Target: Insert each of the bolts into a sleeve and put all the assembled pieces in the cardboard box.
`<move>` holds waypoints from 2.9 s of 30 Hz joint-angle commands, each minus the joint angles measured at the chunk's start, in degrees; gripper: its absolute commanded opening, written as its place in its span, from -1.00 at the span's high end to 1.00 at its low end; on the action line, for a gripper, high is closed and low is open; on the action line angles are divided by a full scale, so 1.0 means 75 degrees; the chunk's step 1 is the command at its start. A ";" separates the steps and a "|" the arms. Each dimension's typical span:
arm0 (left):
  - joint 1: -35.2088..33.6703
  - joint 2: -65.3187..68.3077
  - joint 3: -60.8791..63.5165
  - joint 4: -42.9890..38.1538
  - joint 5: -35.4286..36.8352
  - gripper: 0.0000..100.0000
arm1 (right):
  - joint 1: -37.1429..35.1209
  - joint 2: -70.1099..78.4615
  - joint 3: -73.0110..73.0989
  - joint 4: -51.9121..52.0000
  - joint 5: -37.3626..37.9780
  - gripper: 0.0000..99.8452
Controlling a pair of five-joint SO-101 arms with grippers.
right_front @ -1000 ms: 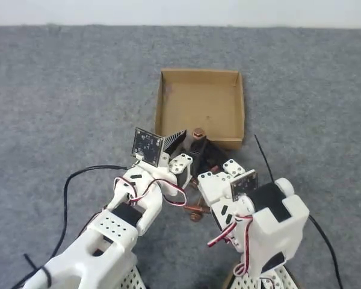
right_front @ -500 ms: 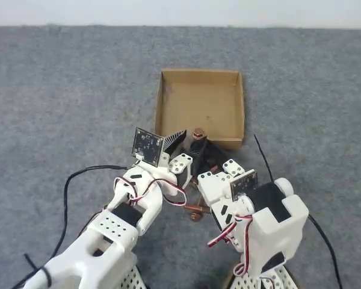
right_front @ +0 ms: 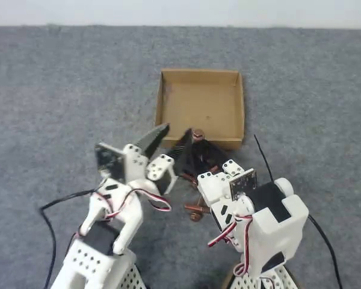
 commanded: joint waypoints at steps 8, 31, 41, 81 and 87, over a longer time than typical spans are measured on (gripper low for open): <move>-0.2075 -0.0574 0.0545 0.0457 0.0152 0.67 | 0.0205 -0.0252 -0.0023 -0.0029 0.0094 0.99; -0.3505 -0.0574 0.1201 0.2485 -0.0598 0.95 | 0.1975 -0.2116 -0.0094 -0.0358 0.0094 0.99; -0.3505 -0.0574 0.1201 0.2473 -0.0610 0.98 | 0.2573 -0.3792 -0.2344 0.4484 0.0094 0.99; -0.3505 -0.0574 0.1201 0.2462 -0.1090 0.98 | 0.2620 0.0674 -1.4781 2.0507 0.0680 0.99; -0.3505 -0.0574 0.1201 0.2462 -0.1102 0.98 | 0.2245 0.0838 -1.4840 2.0636 0.0680 0.99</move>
